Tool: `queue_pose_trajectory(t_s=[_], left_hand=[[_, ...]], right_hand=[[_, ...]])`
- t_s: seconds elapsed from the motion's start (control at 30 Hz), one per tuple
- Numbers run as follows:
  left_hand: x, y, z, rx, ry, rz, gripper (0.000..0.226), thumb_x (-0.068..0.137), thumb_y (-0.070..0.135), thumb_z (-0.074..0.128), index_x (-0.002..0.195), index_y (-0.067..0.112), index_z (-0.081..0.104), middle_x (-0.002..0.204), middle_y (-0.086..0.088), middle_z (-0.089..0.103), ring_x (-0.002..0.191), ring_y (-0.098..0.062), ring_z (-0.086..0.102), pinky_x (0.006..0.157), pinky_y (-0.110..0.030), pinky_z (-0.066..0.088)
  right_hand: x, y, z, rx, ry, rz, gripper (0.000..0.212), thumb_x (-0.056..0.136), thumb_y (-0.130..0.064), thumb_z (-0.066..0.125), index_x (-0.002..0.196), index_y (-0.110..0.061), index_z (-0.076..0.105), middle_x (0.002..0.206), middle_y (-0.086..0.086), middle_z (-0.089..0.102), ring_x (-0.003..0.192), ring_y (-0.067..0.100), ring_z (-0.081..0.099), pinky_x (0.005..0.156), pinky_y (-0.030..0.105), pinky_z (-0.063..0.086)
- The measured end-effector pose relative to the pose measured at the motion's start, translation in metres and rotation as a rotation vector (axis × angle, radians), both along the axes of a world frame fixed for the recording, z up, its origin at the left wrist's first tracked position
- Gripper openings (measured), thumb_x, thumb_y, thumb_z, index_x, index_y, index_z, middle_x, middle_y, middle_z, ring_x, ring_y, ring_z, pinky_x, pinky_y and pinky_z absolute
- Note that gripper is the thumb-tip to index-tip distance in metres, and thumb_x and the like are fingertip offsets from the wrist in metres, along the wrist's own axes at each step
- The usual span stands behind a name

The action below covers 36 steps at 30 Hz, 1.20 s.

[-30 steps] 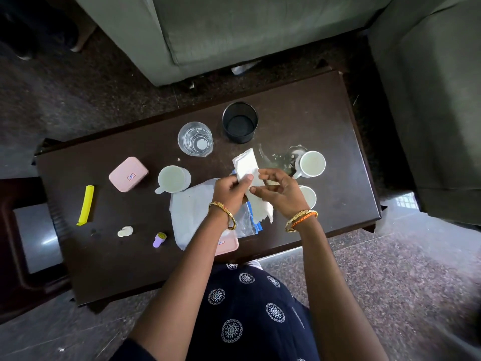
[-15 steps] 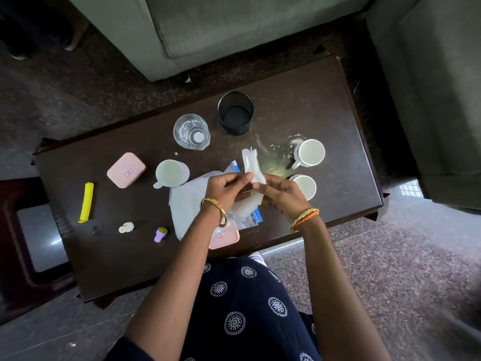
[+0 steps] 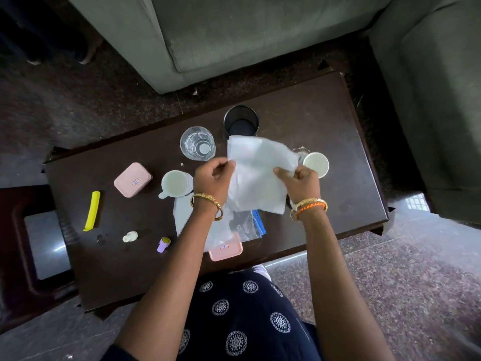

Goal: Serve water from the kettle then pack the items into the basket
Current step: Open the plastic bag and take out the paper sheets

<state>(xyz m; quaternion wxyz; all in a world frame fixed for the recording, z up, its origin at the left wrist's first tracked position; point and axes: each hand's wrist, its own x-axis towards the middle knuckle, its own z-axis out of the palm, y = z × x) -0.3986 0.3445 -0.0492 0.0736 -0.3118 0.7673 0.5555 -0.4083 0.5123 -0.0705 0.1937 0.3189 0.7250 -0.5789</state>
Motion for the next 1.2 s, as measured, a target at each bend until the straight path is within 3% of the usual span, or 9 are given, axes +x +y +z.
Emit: queue_pose_trajectory(t_s=[0.1,0.33,0.5,0.6,0.7,0.83,0.93,1.03,1.2], left_hand=[[-0.036,-0.005,0.011,-0.098,0.136,-0.055,0.012,0.087,0.015,0.060,0.089,0.005,0.066,0.074,0.000,0.063,0.063,0.000,0.053,0.060,-0.002,0.043],[-0.099,-0.017,0.016,-0.216,0.360,-0.015,0.011,0.084,0.008,0.061,0.087,-0.001,0.065,0.078,0.002,0.066,0.069,-0.013,0.061,0.062,-0.011,0.045],[-0.104,-0.016,-0.011,-0.246,0.410,0.008,0.012,0.087,0.007,0.058,0.087,-0.003,0.064,0.080,-0.003,0.070,0.072,-0.013,0.064,0.064,-0.011,0.046],[-0.100,-0.016,-0.028,-0.253,0.406,0.029,0.013,0.088,0.010,0.057,0.091,0.000,0.064,0.088,-0.010,0.074,0.080,-0.015,0.068,0.070,-0.020,0.050],[-0.093,-0.014,-0.042,-0.327,0.348,0.007,0.015,0.089,0.015,0.057,0.092,0.002,0.064,0.089,-0.008,0.074,0.075,-0.012,0.066,0.065,-0.014,0.048],[-0.087,-0.011,-0.056,-0.365,0.274,-0.072,0.021,0.091,0.018,0.055,0.097,0.000,0.063,0.092,-0.017,0.073,0.084,-0.028,0.068,0.072,-0.040,0.056],[-0.087,-0.011,-0.061,-0.507,0.251,-0.113,0.023,0.091,0.020,0.055,0.090,-0.001,0.062,0.089,-0.020,0.070,0.084,-0.032,0.064,0.068,-0.036,0.050],[-0.089,-0.008,-0.066,-0.609,0.231,-0.194,0.024,0.091,0.019,0.054,0.083,-0.003,0.059,0.086,-0.021,0.066,0.082,-0.034,0.059,0.065,-0.031,0.036],[-0.094,-0.003,-0.072,-0.702,0.139,-0.247,0.022,0.091,0.018,0.052,0.089,-0.002,0.062,0.097,-0.019,0.065,0.091,-0.033,0.059,0.075,-0.041,0.045]], right_hand=[[-0.040,-0.010,0.017,-0.017,0.165,0.034,0.011,0.079,-0.009,0.071,0.072,-0.012,0.064,0.075,0.016,0.069,0.066,0.014,0.060,0.067,0.039,0.054],[-0.108,-0.047,0.014,0.032,0.376,-0.034,0.015,0.082,-0.011,0.069,0.095,-0.005,0.069,0.083,0.002,0.069,0.076,0.015,0.064,0.067,0.026,0.050],[-0.110,-0.069,-0.012,0.037,0.556,-0.101,0.021,0.084,-0.007,0.065,0.105,-0.004,0.069,0.100,0.009,0.072,0.092,0.018,0.067,0.080,0.028,0.056],[-0.109,-0.076,-0.030,0.042,0.597,-0.099,0.016,0.085,-0.006,0.064,0.101,-0.007,0.069,0.088,0.001,0.070,0.081,0.011,0.064,0.072,0.024,0.055],[-0.107,-0.079,-0.047,0.057,0.575,-0.072,0.017,0.086,-0.007,0.064,0.102,-0.003,0.068,0.086,-0.002,0.067,0.077,0.005,0.062,0.067,0.012,0.051],[-0.099,-0.079,-0.062,0.161,0.591,0.018,0.022,0.082,-0.009,0.066,0.104,-0.006,0.068,0.098,0.006,0.069,0.095,0.017,0.063,0.073,0.006,0.045],[-0.097,-0.077,-0.072,0.325,0.625,0.092,0.025,0.080,-0.014,0.067,0.105,-0.008,0.068,0.113,0.008,0.065,0.111,0.023,0.049,0.085,0.015,0.037],[-0.097,-0.077,-0.080,0.373,0.551,0.095,0.021,0.080,-0.019,0.067,0.096,-0.006,0.069,0.118,0.009,0.060,0.114,0.026,0.045,0.088,0.032,0.045],[-0.098,-0.080,-0.088,0.420,0.491,0.113,0.025,0.080,-0.022,0.066,0.094,-0.001,0.070,0.123,0.010,0.057,0.116,0.028,0.044,0.091,0.042,0.047]])
